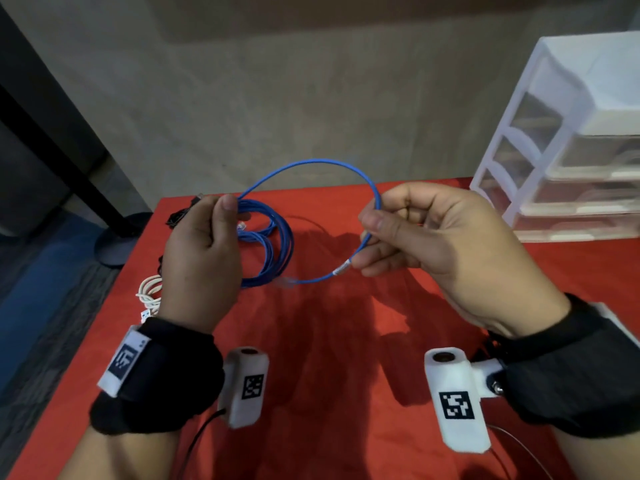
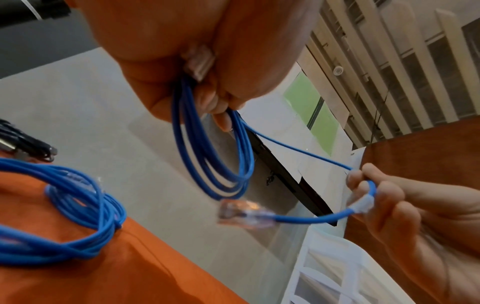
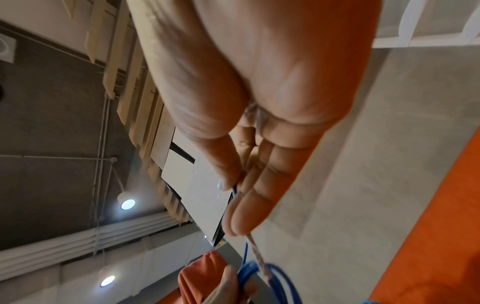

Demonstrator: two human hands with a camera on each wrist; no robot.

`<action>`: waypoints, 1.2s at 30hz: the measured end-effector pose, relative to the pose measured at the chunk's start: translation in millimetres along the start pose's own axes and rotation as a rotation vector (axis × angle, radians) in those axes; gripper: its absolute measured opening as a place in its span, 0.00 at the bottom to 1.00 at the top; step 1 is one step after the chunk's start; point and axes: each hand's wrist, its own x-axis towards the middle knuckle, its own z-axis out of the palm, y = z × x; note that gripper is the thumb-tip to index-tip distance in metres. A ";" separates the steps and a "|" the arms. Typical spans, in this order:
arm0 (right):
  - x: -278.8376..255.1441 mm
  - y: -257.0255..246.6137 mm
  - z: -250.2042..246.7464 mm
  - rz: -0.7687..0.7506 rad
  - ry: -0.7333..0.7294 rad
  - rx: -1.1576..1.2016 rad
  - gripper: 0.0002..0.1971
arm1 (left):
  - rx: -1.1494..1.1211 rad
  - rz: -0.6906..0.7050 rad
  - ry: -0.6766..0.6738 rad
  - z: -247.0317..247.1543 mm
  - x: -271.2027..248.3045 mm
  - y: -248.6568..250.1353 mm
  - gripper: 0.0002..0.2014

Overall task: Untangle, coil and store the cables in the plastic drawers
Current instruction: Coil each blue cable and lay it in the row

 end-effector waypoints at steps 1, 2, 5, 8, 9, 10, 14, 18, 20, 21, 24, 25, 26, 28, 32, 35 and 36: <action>0.2 2.0 2.7 0.010 0.005 0.017 0.03 | -0.005 -0.011 -0.007 1.1 -1.9 2.8 0.17; 0.4 4.3 5.5 0.016 0.013 0.027 0.03 | -0.043 -0.035 -0.020 3.5 -5.1 7.4 0.18; 0.5 16.7 13.3 -0.073 0.070 -0.134 0.06 | -0.373 -0.189 -0.098 15.7 -18.5 32.8 0.21; 0.7 26.8 16.0 -0.195 0.117 -0.416 0.08 | -0.776 -0.413 -0.199 25.1 -27.8 56.4 0.20; 0.9 26.2 14.9 -0.197 0.128 -0.406 0.09 | -0.824 -0.449 -0.205 26.6 -28.3 58.8 0.19; 1.1 23.6 13.3 -0.190 0.132 -0.359 0.09 | -0.831 -0.473 -0.187 27.0 -27.6 58.7 0.19; 0.3 -1.2 1.1 -0.130 0.083 -0.167 0.04 | -0.523 -0.300 0.028 21.0 -16.2 31.8 0.20; -5.3 -20.1 -2.0 -0.054 0.003 0.109 0.06 | -0.252 -0.124 0.030 22.6 -21.8 25.2 0.18; -4.8 -20.3 -1.2 -0.055 0.020 0.143 0.06 | -0.352 -0.184 -0.038 28.5 -28.0 32.8 0.19; -3.7 -18.5 -1.0 -0.071 0.049 0.135 0.05 | -0.385 -0.206 -0.052 30.8 -29.9 36.2 0.19; -0.1 -9.9 -2.6 -0.152 0.135 0.028 0.02 | -0.439 -0.235 -0.073 32.9 -33.9 43.7 0.19; 0.8 -7.5 -3.3 -0.170 0.145 -0.010 0.02 | -0.453 -0.244 -0.074 32.7 -34.8 46.2 0.19; 1.7 -5.9 -4.1 -0.177 0.154 -0.021 0.03 | -0.456 -0.247 -0.075 32.1 -35.0 47.0 0.19; 2.6 -6.8 -5.5 -0.158 0.161 0.028 0.03 | -0.401 -0.205 -0.064 31.7 -34.3 44.4 0.20; 1.3 -10.2 -4.9 -0.125 0.107 0.103 0.04 | -0.159 -0.023 -0.050 31.1 -33.9 33.2 0.19; -0.9 -2.4 7.3 -0.083 0.041 0.166 0.07 | -0.079 -0.009 -0.082 32.4 -37.4 36.0 0.18; -1.2 1.1 12.2 -0.081 0.033 0.154 0.08 | -0.103 -0.034 -0.107 33.4 -38.4 39.3 0.18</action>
